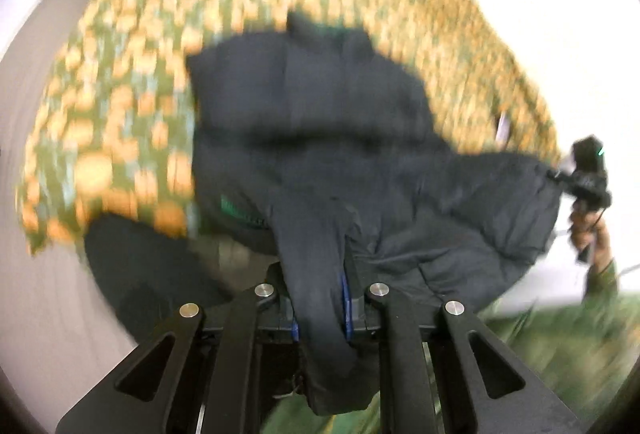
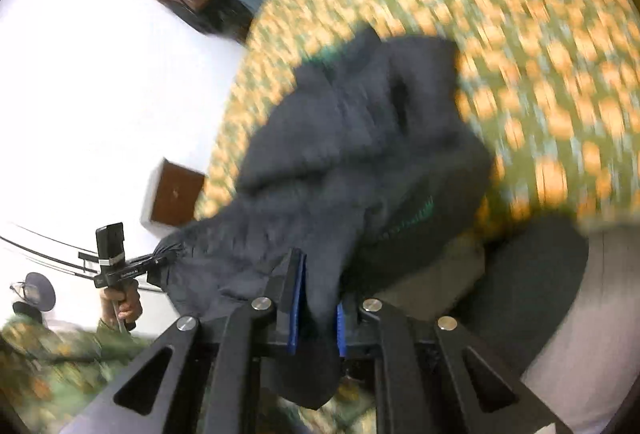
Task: Fold large clothes
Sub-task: 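Fold the hem up toward the collar with the left tool while the right tool grips the hem too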
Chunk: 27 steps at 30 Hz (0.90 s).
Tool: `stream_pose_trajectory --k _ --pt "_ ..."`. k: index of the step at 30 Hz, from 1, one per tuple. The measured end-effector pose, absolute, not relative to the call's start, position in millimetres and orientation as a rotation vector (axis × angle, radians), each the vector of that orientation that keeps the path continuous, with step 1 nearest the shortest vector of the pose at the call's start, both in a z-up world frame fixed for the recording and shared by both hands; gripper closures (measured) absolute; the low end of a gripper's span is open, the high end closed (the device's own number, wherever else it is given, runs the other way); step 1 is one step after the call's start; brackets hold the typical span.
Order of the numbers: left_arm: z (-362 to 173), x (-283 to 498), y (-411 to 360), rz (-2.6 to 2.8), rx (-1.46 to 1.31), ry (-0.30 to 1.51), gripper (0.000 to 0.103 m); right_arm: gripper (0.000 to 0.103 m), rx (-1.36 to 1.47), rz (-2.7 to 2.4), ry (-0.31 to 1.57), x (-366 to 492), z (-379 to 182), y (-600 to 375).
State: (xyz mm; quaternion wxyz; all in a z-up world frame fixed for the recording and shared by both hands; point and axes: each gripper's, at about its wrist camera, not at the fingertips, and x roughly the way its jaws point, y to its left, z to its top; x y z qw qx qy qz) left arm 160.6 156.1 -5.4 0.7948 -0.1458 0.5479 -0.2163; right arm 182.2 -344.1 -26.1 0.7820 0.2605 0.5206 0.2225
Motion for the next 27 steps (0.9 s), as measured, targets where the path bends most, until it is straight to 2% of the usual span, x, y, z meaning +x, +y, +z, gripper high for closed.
stream_pose_trajectory --k 4,9,11,13,15,16,17,20,21,23,27 --pt "-5 263 156 -0.454 -0.389 1.071 0.089 0.090 0.633 0.503 1.042 281 -24 -356" --pt "-57 369 137 -0.359 -0.416 1.057 0.086 0.090 0.720 0.432 1.038 387 -80 -370" --pt "-82 388 138 -0.340 -0.413 1.080 0.080 0.087 0.775 0.380 1.035 408 -110 -375" --pt "-101 400 142 -0.349 -0.448 1.118 0.066 0.084 0.837 0.332 1.041 421 -136 -382" --pt "-112 407 148 -0.373 -0.519 1.161 0.056 0.063 0.933 0.302 1.021 429 -157 -388" --pt "-110 405 149 -0.387 -0.544 1.168 0.048 0.025 0.968 0.289 0.985 429 -162 -390" --pt "-105 402 150 -0.409 -0.569 1.169 0.043 0.001 0.987 0.277 0.948 427 -163 -393" --pt "-90 396 154 -0.468 -0.610 1.115 0.017 0.000 0.974 0.313 0.890 422 -154 -392" --pt "-84 392 155 -0.468 -0.582 1.078 0.004 0.000 0.938 0.322 0.890 423 -151 -391" --pt "-84 387 150 -0.448 -0.491 1.045 0.001 0.000 0.680 0.313 0.931 423 -138 -366" --pt "-126 396 127 -0.357 -0.276 1.164 0.001 0.000 0.202 0.237 0.994 430 -146 -313"
